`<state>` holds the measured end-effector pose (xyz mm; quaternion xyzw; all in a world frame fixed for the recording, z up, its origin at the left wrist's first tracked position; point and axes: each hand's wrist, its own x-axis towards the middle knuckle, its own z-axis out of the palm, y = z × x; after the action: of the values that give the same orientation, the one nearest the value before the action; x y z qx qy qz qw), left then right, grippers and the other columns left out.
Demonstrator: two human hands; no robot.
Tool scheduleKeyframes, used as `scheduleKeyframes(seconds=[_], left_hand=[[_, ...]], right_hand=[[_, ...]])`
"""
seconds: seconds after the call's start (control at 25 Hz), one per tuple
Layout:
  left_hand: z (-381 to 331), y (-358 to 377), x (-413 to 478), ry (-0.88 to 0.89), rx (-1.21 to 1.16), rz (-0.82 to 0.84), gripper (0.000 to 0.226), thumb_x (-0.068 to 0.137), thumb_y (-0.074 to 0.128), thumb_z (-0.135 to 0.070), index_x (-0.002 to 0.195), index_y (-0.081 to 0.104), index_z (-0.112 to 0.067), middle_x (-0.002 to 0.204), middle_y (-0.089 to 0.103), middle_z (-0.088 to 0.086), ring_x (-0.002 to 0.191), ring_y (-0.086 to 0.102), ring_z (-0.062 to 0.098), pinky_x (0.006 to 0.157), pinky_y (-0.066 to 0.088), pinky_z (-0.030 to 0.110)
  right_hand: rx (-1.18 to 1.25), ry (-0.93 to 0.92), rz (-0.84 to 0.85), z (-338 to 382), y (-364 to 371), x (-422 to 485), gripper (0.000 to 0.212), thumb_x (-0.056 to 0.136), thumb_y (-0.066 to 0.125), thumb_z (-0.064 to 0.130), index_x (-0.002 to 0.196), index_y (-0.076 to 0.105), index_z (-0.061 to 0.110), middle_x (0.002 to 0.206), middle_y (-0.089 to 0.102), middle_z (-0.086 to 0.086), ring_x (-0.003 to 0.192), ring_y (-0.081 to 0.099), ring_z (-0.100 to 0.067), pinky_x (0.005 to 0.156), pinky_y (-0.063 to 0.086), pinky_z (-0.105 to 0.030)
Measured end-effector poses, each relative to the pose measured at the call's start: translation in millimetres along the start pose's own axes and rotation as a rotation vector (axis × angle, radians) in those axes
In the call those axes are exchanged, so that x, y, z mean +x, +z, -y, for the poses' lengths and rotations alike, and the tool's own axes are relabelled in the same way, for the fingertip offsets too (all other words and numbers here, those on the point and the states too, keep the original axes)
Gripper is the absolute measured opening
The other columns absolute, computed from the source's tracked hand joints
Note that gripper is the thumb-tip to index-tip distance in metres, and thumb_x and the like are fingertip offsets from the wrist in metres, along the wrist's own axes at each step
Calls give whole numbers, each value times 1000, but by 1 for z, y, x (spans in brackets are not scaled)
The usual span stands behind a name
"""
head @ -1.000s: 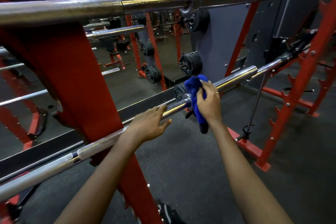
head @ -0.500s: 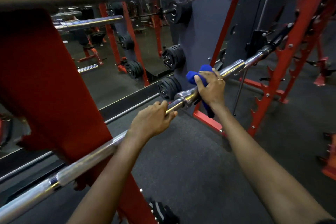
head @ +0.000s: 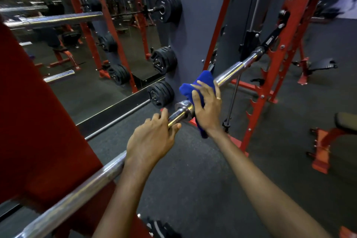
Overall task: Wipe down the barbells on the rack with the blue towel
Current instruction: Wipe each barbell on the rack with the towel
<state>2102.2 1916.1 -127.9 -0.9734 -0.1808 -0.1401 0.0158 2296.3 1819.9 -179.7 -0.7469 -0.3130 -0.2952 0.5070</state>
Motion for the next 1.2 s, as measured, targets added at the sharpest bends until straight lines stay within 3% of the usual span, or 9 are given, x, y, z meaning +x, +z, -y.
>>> scheduleKeyframes(seconds=[0.08, 0.2, 0.44, 0.56, 0.64, 0.72, 0.88, 1.04, 1.2], left_hand=[[0, 0, 2, 1, 8, -11, 67, 102, 24, -64, 152, 30, -19, 130, 58, 6, 112, 63, 25, 79, 51, 40], [1, -1, 2, -1, -16, -5, 68, 101, 24, -64, 153, 30, -21, 132, 58, 5, 112, 63, 24, 79, 51, 38], [-2, -4, 0, -21, 0, -4, 68, 100, 23, -65, 152, 31, -22, 131, 58, 4, 112, 63, 24, 82, 55, 41], [-1, -2, 0, -52, 15, -18, 72, 98, 21, -69, 153, 31, -22, 130, 59, 1, 112, 62, 22, 81, 55, 40], [-1, -2, -1, -72, 29, -25, 77, 96, 18, -72, 153, 32, -23, 127, 60, -1, 111, 63, 21, 80, 55, 38], [-1, -3, 0, -97, 30, -18, 81, 91, 17, -75, 153, 33, -24, 126, 60, -3, 112, 63, 21, 82, 54, 39], [-7, -7, -2, -154, 96, -19, 83, 90, 19, -76, 154, 34, -25, 123, 61, -3, 106, 65, 20, 76, 51, 36], [-21, -7, -4, -204, 87, -35, 75, 93, 22, -70, 157, 28, -33, 137, 55, -6, 114, 61, 19, 76, 47, 33], [-36, -5, -2, -260, 84, -31, 70, 92, 17, -65, 158, 22, -42, 144, 51, -8, 123, 53, 17, 89, 47, 34]], right_hand=[[99, 108, -20, 13, 5, -17, 46, 108, 41, 40, 149, 50, 21, 158, 40, 9, 154, 23, -13, 129, 9, -40], [400, 630, -166, 34, 18, -10, 58, 109, 33, 45, 162, 22, 23, 169, 16, 3, 157, 14, -18, 127, 16, -40], [1580, 1193, -216, 25, 27, -1, 62, 102, 35, 60, 116, 66, 8, 108, 72, -13, 100, 71, -32, 86, 59, -39], [1707, 1217, -86, 11, 53, -5, 36, 100, 47, 42, 121, 57, 14, 100, 69, -6, 95, 66, -20, 104, 47, -30], [1663, 1196, 28, 2, 71, -8, 29, 97, 60, 42, 117, 50, 23, 97, 62, 1, 97, 57, -12, 115, 26, -21], [1563, 1207, 116, -2, 63, 2, 16, 100, 53, 39, 102, 53, 23, 79, 65, 3, 77, 64, -11, 92, 46, -21], [1569, 1412, 179, 15, 10, 13, 48, 109, 28, 35, 90, 67, 14, 71, 74, -4, 61, 72, -17, 57, 57, -21], [1328, 1352, 94, 37, -26, 0, 39, 110, 30, 40, 114, 59, 13, 88, 76, -3, 68, 72, -9, 60, 56, -19], [804, 757, 32, 39, -27, -39, 46, 104, 50, 38, 147, 40, 24, 151, 44, -8, 131, 47, 6, 112, 37, -19]])
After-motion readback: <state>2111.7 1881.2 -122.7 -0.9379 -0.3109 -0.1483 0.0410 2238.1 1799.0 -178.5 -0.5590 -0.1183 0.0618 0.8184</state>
